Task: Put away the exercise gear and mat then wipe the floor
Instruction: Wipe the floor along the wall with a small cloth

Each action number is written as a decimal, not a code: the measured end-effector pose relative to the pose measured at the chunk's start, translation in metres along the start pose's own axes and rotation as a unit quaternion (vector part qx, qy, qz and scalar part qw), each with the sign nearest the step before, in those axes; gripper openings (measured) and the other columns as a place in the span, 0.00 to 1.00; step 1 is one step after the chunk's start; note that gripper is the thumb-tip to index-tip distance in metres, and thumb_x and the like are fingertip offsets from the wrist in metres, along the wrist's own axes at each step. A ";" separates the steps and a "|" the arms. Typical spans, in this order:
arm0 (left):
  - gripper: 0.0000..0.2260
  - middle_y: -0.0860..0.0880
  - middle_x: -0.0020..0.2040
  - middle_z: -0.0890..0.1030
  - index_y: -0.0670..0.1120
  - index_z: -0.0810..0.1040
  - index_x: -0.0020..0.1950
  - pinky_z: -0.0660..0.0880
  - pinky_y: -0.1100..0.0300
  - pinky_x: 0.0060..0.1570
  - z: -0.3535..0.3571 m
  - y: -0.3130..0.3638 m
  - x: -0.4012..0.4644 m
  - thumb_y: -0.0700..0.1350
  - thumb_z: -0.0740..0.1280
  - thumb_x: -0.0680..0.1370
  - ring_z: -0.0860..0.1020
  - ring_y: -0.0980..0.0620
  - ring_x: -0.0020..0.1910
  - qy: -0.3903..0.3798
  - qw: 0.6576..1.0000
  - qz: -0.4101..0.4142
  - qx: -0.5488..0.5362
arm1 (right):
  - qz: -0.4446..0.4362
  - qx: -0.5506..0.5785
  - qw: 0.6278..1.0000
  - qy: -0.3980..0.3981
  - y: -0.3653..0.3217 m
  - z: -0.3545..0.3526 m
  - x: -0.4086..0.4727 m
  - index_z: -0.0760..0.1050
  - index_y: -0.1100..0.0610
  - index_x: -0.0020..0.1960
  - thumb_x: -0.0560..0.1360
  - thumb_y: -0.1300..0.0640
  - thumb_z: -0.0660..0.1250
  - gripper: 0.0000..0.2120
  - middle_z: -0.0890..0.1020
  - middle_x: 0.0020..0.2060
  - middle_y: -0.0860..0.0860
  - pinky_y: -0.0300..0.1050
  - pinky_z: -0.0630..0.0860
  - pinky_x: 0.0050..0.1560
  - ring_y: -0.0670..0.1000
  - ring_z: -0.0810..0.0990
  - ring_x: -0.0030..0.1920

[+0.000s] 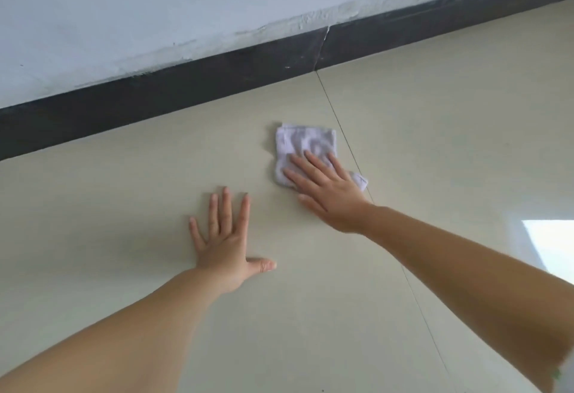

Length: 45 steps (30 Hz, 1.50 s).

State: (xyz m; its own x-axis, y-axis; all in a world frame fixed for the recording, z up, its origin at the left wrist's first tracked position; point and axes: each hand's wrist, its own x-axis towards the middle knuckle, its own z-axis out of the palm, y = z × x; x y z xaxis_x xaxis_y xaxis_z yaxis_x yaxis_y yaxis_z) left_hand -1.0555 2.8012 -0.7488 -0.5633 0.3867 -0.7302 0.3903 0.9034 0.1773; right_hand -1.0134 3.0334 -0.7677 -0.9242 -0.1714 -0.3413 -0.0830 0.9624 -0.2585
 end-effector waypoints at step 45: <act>0.27 0.47 0.78 0.40 0.52 0.45 0.78 0.49 0.41 0.72 0.089 -0.168 -0.126 0.49 0.53 0.82 0.41 0.48 0.77 0.165 0.943 -0.221 -0.184 | 0.118 0.010 0.993 0.024 -0.106 0.021 0.024 0.46 0.47 0.78 0.82 0.46 0.41 0.25 0.45 0.78 0.50 0.55 0.37 0.74 0.53 0.42 0.77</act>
State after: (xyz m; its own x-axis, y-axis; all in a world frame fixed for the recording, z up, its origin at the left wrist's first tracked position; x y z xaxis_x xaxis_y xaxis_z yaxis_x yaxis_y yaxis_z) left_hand -0.9851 2.5840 -0.7451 -0.8317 -0.0620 -0.5518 -0.1812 0.9697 0.1640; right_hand -1.0192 2.9227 -0.7673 -0.9334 0.0692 -0.3521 0.1452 0.9702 -0.1941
